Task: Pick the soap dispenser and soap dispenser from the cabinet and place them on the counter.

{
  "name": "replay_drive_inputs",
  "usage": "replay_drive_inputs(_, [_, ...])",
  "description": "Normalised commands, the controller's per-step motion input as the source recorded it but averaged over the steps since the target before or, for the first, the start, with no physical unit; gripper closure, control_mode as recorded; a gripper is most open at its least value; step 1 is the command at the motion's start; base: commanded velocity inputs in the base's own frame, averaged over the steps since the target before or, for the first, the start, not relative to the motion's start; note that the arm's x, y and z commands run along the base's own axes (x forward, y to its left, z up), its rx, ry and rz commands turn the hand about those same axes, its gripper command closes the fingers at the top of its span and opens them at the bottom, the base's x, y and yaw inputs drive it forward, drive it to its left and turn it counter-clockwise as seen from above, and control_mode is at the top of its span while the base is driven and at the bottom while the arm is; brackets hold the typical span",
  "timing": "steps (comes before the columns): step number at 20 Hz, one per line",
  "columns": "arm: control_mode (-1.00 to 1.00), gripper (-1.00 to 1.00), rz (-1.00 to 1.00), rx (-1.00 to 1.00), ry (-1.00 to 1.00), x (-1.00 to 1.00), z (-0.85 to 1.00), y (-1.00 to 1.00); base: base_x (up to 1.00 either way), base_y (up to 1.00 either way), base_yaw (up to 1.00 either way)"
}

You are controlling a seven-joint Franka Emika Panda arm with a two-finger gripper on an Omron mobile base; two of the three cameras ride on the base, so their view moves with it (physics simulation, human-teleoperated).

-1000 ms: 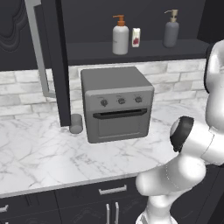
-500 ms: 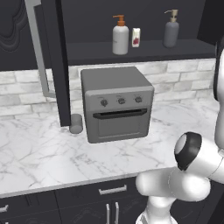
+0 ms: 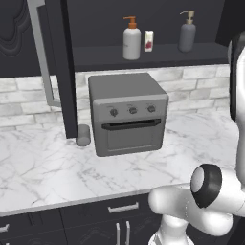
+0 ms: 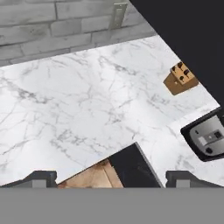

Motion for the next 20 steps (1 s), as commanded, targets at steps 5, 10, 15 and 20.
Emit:
replay_drive_inputs(5, [-1.00,-1.00,0.01,0.15,-0.15,0.00,-0.01,0.66,0.00,0.00,0.00])
replay_drive_inputs(10, [-1.00,-1.00,0.01,0.14,-0.19,0.09,0.00,0.60,0.00,0.00,0.00])
replay_drive_inputs(15, [-1.00,-1.00,0.00,0.13,-0.20,0.42,0.00,0.52,0.00,0.00,0.00])
replay_drive_inputs(20, [-1.00,-1.00,0.00,0.06,-0.18,0.45,0.00,0.24,0.00,0.00,0.00])
